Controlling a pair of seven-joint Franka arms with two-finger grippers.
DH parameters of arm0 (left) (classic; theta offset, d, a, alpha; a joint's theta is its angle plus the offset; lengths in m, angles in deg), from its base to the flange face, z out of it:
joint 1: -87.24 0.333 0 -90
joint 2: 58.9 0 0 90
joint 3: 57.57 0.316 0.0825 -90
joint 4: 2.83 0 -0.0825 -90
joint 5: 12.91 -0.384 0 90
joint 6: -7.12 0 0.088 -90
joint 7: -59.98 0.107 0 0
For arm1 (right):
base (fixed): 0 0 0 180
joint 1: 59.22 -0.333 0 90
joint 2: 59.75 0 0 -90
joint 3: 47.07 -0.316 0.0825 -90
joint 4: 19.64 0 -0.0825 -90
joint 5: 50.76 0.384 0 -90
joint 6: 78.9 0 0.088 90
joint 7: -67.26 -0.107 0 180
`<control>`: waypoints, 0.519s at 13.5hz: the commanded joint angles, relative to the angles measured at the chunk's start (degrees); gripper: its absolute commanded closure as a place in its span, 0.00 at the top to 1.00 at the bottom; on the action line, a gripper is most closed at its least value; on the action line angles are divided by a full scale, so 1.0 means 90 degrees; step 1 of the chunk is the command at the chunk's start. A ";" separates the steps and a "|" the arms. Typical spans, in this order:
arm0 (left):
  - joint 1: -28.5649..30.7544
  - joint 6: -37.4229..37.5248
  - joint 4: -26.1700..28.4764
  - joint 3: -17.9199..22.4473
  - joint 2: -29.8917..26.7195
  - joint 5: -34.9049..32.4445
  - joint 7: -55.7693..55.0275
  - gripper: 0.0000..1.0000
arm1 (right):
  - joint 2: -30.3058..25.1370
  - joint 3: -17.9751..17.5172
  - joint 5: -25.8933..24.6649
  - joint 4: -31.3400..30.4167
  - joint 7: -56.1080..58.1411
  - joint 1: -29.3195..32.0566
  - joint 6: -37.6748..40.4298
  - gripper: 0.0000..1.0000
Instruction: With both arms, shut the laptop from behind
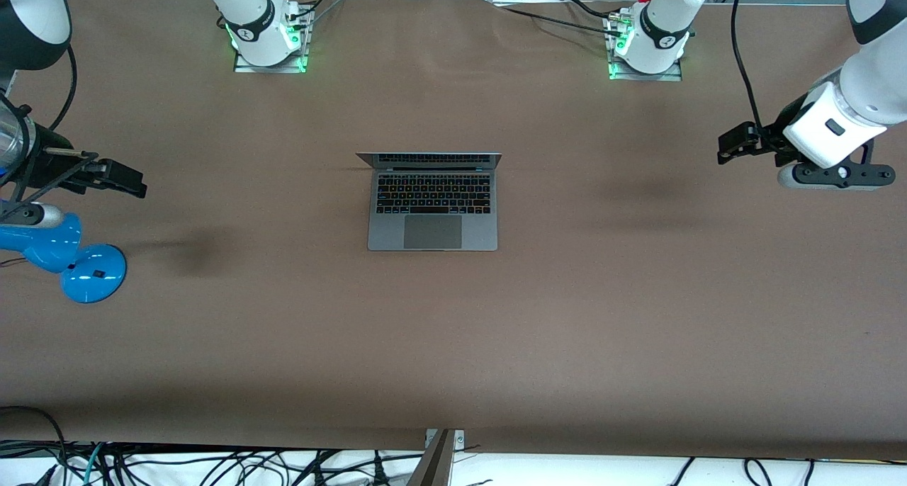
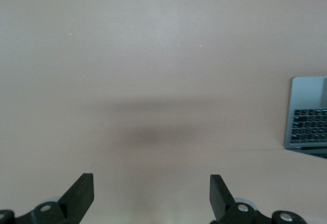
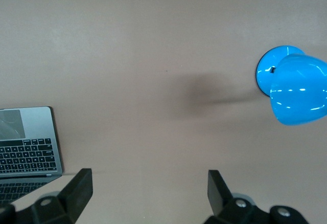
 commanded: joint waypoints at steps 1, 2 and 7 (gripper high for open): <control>-0.0014 0.0128 -0.0045 -0.0061 -0.0041 0.0195 -0.0082 1.00 | 0.0015 -0.0022 -0.0025 0.0161 -0.0017 0.0026 -0.0011 1.00; -0.0005 0.0128 -0.0045 -0.0138 -0.0061 0.0205 -0.0091 1.00 | 0.0024 -0.0022 -0.0025 0.0161 -0.0017 0.0026 -0.0011 1.00; -0.0005 0.0128 -0.0152 -0.1065 -0.0080 0.0195 -0.1377 1.00 | 0.0151 -0.0139 0.0198 0.0161 0.1269 -0.0081 0.0057 1.00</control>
